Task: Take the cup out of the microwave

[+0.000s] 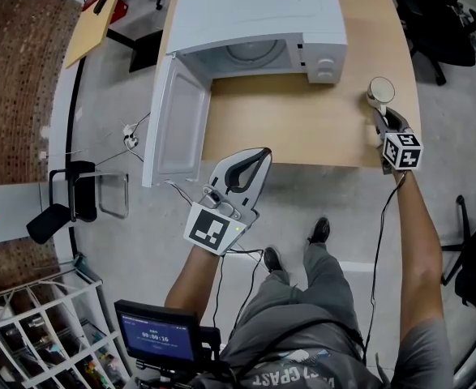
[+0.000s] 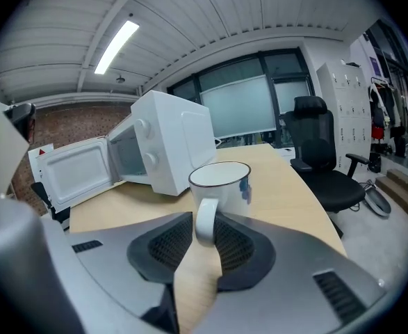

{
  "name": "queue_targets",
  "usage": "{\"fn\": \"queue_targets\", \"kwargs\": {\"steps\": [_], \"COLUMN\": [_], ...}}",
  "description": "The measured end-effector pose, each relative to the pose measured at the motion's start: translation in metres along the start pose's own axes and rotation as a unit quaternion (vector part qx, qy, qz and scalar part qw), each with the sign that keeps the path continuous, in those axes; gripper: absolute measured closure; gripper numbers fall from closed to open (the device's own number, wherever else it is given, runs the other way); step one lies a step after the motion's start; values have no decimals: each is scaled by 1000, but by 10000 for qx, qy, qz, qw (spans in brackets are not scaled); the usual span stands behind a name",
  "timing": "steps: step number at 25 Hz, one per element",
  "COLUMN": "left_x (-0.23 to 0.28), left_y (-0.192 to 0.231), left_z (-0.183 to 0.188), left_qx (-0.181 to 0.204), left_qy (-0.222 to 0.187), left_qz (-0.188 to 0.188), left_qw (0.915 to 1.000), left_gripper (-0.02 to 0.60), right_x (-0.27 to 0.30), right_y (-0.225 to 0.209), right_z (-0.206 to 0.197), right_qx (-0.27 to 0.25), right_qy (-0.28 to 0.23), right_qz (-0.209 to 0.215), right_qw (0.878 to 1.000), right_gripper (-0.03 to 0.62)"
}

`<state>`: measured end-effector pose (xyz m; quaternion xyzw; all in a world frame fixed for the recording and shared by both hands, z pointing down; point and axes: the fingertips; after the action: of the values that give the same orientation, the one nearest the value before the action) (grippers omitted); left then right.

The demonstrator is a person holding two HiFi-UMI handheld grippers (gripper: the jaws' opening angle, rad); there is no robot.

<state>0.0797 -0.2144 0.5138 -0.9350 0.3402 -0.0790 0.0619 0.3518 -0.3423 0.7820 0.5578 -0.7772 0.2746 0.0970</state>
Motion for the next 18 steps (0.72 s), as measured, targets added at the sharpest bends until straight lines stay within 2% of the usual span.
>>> {"fn": "queue_targets", "kwargs": {"steps": [6, 7, 9, 18], "left_x": [-19, -22, -27, -53], "left_y": [5, 6, 7, 8], "left_z": [8, 8, 8, 19], "left_qx": [24, 27, 39, 91], "left_qy": [-54, -56, -60, -105], "left_qz": [44, 51, 66, 93], "left_qw": [10000, 10000, 10000, 9999], "left_gripper": [555, 555, 555, 555], "right_x": [0, 0, 0, -14], "right_y": [1, 1, 2, 7], "right_z": [-9, -13, -21, -45], "right_qx": [469, 545, 649, 1004], "right_qy": [375, 435, 521, 796], "right_qz": [-134, -134, -127, -307], "right_qw": [9981, 9975, 9965, 9913], "right_gripper": [512, 469, 445, 445]}}
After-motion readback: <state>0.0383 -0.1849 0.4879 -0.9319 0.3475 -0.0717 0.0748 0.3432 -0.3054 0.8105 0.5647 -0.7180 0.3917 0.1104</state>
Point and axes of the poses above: the fingertips, and each gripper's own axes: x forward along the fingers, y to its left, z out of its top, and after that the axes turned 9 degrees about x, right-handed
